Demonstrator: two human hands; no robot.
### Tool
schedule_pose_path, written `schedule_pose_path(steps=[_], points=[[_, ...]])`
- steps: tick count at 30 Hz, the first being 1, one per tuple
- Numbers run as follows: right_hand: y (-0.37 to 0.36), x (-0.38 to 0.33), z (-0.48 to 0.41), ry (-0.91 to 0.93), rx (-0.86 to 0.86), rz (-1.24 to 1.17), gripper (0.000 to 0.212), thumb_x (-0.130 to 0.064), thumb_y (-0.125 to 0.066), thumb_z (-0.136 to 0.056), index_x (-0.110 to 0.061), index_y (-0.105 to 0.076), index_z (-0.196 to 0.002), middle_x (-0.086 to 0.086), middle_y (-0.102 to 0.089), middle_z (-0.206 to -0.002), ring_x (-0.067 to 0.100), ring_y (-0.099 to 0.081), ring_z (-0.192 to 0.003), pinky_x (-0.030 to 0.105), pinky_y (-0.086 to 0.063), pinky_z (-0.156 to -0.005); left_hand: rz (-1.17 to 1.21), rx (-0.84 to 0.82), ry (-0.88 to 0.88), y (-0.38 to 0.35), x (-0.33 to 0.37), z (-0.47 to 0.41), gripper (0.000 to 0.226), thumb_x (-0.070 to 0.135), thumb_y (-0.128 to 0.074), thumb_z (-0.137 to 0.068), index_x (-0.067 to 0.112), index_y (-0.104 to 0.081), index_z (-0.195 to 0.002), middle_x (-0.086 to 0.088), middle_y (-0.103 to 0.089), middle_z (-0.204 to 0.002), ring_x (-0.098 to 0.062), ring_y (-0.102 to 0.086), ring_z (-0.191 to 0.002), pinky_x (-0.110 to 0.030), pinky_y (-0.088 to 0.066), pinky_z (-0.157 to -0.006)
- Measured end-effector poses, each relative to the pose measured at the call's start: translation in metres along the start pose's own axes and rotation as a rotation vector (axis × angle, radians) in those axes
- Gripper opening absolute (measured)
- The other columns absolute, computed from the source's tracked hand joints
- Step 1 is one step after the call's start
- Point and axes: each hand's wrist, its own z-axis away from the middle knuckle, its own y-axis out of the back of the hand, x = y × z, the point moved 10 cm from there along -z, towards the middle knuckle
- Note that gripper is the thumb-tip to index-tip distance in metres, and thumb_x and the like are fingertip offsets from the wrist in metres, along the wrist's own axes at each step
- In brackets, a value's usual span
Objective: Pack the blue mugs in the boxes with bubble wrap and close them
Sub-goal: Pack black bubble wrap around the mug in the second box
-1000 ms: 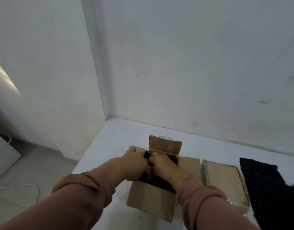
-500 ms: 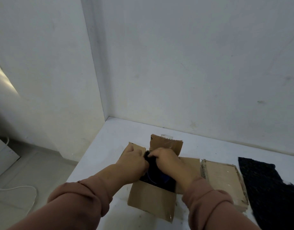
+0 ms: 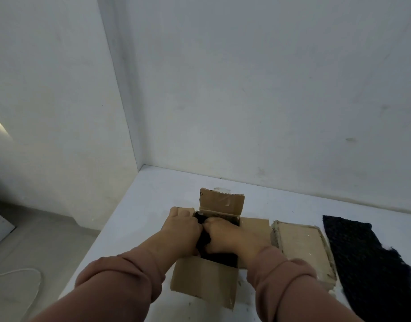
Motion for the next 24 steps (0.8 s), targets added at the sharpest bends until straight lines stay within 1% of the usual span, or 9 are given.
schedule_pose_path(steps=[4,6,8,12,13,15,17,20,24], points=[[0.003,-0.005,0.003,0.012,0.021,-0.016,0.036,-0.024,-0.067,-0.080,-0.011,-0.060,-0.112,0.011,-0.058,-0.117,0.026,-0.057,-0.103,0.035,-0.048,-0.091,-0.028,0.043,0.005,-0.002,0.006,-0.005,0.039,0.049,-0.058,-0.082,0.022,-0.062,-0.110,0.000,-0.061,-0.111,-0.026,-0.042,-0.114,-0.043,-0.025,-0.098],[0.006,-0.004,0.006,0.013,0.014,-0.012,0.035,-0.020,-0.064,-0.082,-0.010,-0.059,-0.115,0.012,-0.059,-0.119,0.028,-0.057,-0.104,0.037,-0.048,-0.091,-0.033,0.043,0.007,-0.001,0.005,-0.004,0.035,0.048,-0.058,-0.083,0.024,-0.062,-0.108,0.002,-0.061,-0.110,-0.024,-0.044,-0.113,-0.043,-0.025,-0.098],[0.014,-0.001,0.011,0.004,0.019,-0.014,0.034,-0.015,-0.058,-0.085,-0.011,-0.058,-0.119,0.010,-0.060,-0.121,0.028,-0.057,-0.106,0.036,-0.049,-0.088,-0.010,0.018,0.003,0.002,0.001,-0.003,0.037,0.047,-0.059,-0.083,0.024,-0.059,-0.113,0.001,-0.060,-0.112,-0.023,-0.044,-0.114,-0.043,-0.024,-0.100],[0.031,0.024,0.023,-0.154,0.029,0.193,0.028,-0.004,-0.049,-0.088,-0.006,-0.060,-0.113,0.012,-0.063,-0.114,0.026,-0.058,-0.097,0.035,-0.047,-0.084,-0.051,0.032,-0.043,0.006,0.001,-0.001,0.042,0.036,-0.059,-0.086,0.020,-0.054,-0.125,-0.006,-0.049,-0.126,-0.027,-0.039,-0.121,-0.040,-0.026,-0.102],[0.032,0.028,0.026,-0.197,0.032,0.262,0.025,-0.004,-0.048,-0.088,-0.006,-0.061,-0.108,0.011,-0.062,-0.110,0.025,-0.057,-0.094,0.036,-0.043,-0.089,-0.066,0.049,-0.050,0.005,0.003,-0.001,0.045,0.036,-0.061,-0.085,0.019,-0.053,-0.126,-0.007,-0.046,-0.130,-0.027,-0.037,-0.122,-0.040,-0.026,-0.102],[0.029,0.032,0.032,-0.257,0.049,0.373,0.020,-0.005,-0.048,-0.088,-0.012,-0.060,-0.101,0.006,-0.058,-0.100,0.024,-0.054,-0.095,0.042,-0.028,-0.101,-0.100,0.065,-0.061,0.004,0.006,-0.002,0.048,0.036,-0.061,-0.083,0.018,-0.051,-0.127,-0.006,-0.046,-0.131,-0.027,-0.037,-0.120,-0.040,-0.028,-0.099],[0.022,0.030,0.035,-0.272,0.055,0.446,0.021,-0.012,-0.050,-0.089,-0.014,-0.060,-0.108,0.006,-0.057,-0.107,0.024,-0.053,-0.102,0.046,-0.020,-0.104,-0.132,0.063,-0.074,0.004,0.006,-0.005,0.047,0.041,-0.061,-0.083,0.018,-0.054,-0.123,-0.003,-0.052,-0.125,-0.026,-0.038,-0.118,-0.041,-0.027,-0.096],[0.015,0.031,0.039,-0.264,0.097,0.441,0.032,-0.021,-0.056,-0.089,-0.014,-0.053,-0.121,0.010,-0.051,-0.123,0.026,-0.050,-0.110,0.049,-0.018,-0.106,-0.135,0.045,-0.082,0.004,0.006,-0.006,0.049,0.048,-0.061,-0.084,0.018,-0.057,-0.122,-0.003,-0.053,-0.123,-0.026,-0.036,-0.119,-0.043,-0.023,-0.101],[0.013,0.036,0.043,-0.273,0.113,0.417,0.043,-0.017,-0.059,-0.086,-0.012,-0.048,-0.127,0.012,-0.048,-0.128,0.027,-0.047,-0.117,0.056,-0.008,-0.113,-0.086,0.039,-0.065,0.000,0.001,-0.005,0.055,0.052,-0.060,-0.083,0.018,-0.057,-0.126,-0.002,-0.048,-0.130,-0.025,-0.034,-0.122,-0.045,-0.017,-0.106]])
